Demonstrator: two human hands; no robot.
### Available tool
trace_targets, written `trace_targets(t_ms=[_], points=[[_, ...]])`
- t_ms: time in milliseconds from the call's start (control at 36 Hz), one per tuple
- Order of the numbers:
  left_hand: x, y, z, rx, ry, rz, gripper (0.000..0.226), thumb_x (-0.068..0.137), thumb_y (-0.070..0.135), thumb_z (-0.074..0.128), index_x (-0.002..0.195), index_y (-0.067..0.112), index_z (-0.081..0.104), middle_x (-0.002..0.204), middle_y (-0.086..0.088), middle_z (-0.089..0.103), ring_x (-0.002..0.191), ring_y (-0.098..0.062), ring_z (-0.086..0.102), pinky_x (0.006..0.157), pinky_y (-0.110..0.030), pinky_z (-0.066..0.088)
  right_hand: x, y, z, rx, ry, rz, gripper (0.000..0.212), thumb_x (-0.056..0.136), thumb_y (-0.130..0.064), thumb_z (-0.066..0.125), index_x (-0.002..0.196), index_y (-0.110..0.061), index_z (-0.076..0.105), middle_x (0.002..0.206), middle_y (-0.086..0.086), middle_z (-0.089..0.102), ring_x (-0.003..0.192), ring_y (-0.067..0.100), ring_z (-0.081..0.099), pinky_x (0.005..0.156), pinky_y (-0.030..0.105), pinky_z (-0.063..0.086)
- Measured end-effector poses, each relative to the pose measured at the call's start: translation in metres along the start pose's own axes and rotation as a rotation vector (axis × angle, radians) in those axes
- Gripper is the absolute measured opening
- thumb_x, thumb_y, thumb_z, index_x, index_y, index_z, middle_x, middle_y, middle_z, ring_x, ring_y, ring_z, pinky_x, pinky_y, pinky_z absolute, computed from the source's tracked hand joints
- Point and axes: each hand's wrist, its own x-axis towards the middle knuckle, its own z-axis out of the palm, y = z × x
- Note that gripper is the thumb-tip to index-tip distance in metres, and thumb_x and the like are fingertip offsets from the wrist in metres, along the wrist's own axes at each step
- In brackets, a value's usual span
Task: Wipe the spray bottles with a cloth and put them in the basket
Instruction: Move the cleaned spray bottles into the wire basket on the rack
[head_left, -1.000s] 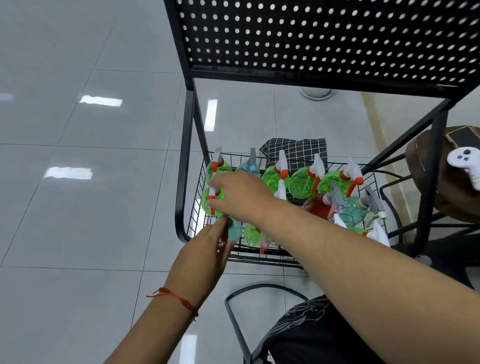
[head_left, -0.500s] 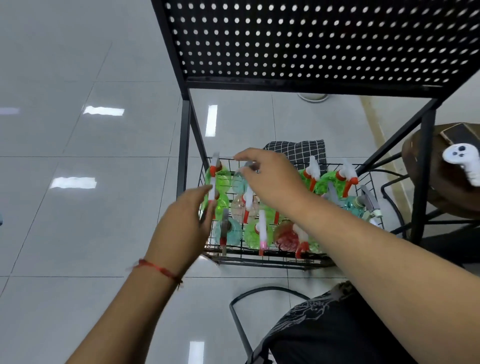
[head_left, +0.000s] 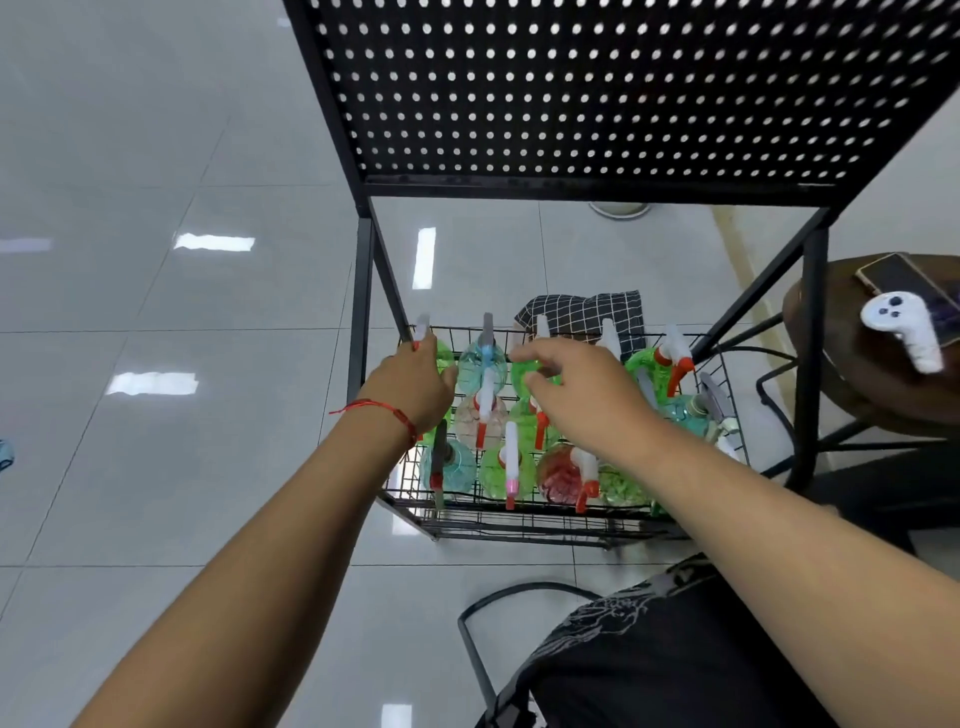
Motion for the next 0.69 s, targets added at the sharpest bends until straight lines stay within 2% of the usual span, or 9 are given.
trace_targets(t_ms=[56,167,194,250,333,417,528,611,694], points=[[0.001,0.0,0.001,0.002,-0.003,0.0,0.073,0.112,0.043,0.041,0.171,0.019,0.007,0.155,-0.018,0.052,0.132,-0.038,0.059,0.11,-0.051,0.052,-0.003,0.002,0.0,-0.008,-0.016,0.012,0.034,0.104,-0.021,0.059,0.134,-0.034,0.069,0.141,-0.007,0.066,0.118,0.012,0.064,0.102,0.029,0.048],[0.0,0.0,-0.001,-0.01,-0.008,-0.012,0.068,0.112,0.045,0.042,0.169,0.02,0.017,0.157,-0.019,0.048,0.131,-0.039,0.06,0.109,-0.052,0.053,-0.006,0.005,-0.001,-0.01,-0.041,0.036,0.034,0.105,-0.024,0.058,0.136,-0.035,0.067,0.144,-0.003,0.063,0.07,0.006,0.065,0.067,0.015,0.044],[-0.001,0.0,-0.001,-0.017,-0.007,-0.022,0.067,0.111,0.047,0.043,0.169,0.022,0.019,0.157,-0.02,0.046,0.13,-0.039,0.06,0.109,-0.053,0.053,-0.007,0.006,-0.001,-0.006,-0.041,0.038,0.034,0.105,-0.024,0.058,0.136,-0.036,0.066,0.144,-0.003,0.063,0.073,0.009,0.068,0.064,0.014,0.042],[-0.006,0.001,-0.004,-0.03,0.014,-0.029,0.065,0.11,0.048,0.044,0.167,0.024,0.023,0.158,-0.02,0.042,0.13,-0.041,0.06,0.107,-0.054,0.054,-0.009,0.007,-0.002,-0.003,-0.035,0.031,0.035,0.105,-0.023,0.058,0.136,-0.037,0.066,0.145,-0.005,0.062,0.1,0.019,0.072,0.073,0.016,0.044],[-0.019,0.001,-0.009,-0.082,0.083,0.019,0.057,0.11,0.042,0.046,0.162,0.021,0.035,0.159,-0.015,0.043,0.135,-0.038,0.056,0.107,-0.052,0.054,-0.013,0.009,-0.006,0.004,-0.015,0.015,0.036,0.104,-0.021,0.058,0.135,-0.036,0.067,0.146,-0.011,0.061,0.11,0.006,0.063,0.098,0.029,0.048],[-0.042,0.003,-0.014,-0.13,0.138,0.106,0.049,0.11,0.034,0.05,0.157,0.021,0.044,0.159,-0.008,0.046,0.139,-0.03,0.052,0.109,-0.048,0.053,-0.018,0.015,-0.009,-0.038,0.01,0.011,0.036,0.104,-0.022,0.057,0.137,-0.036,0.066,0.148,-0.01,0.059,0.135,0.013,0.054,0.118,0.042,0.042],[-0.076,0.001,-0.008,-0.147,0.153,0.211,0.045,0.105,0.02,0.059,0.15,0.023,0.054,0.155,0.0,0.05,0.138,-0.023,0.051,0.109,-0.043,0.052,-0.029,0.03,-0.007,-0.12,0.02,0.03,0.035,0.104,-0.024,0.058,0.136,-0.036,0.065,0.148,-0.013,0.059,0.133,0.01,0.055,0.128,0.052,0.027],[-0.093,-0.003,0.004,-0.146,0.144,0.248,0.045,0.107,0.02,0.059,0.151,0.023,0.054,0.153,0.001,0.054,0.141,-0.021,0.048,0.117,-0.041,0.047,-0.042,0.037,-0.002,-0.204,-0.008,0.024,0.034,0.105,-0.023,0.055,0.135,-0.033,0.066,0.145,-0.013,0.06,0.126,0.011,0.059,0.125,0.034,0.001],[-0.095,-0.005,0.016,-0.086,0.116,0.343,0.05,0.107,0.021,0.061,0.155,0.02,0.051,0.157,-0.001,0.053,0.145,-0.023,0.047,0.123,-0.039,0.038,-0.057,0.04,0.004,-0.245,-0.031,0.01,0.037,0.106,-0.021,0.054,0.14,-0.03,0.065,0.147,-0.013,0.059,0.138,0.011,0.049,0.123,0.029,0.017]])
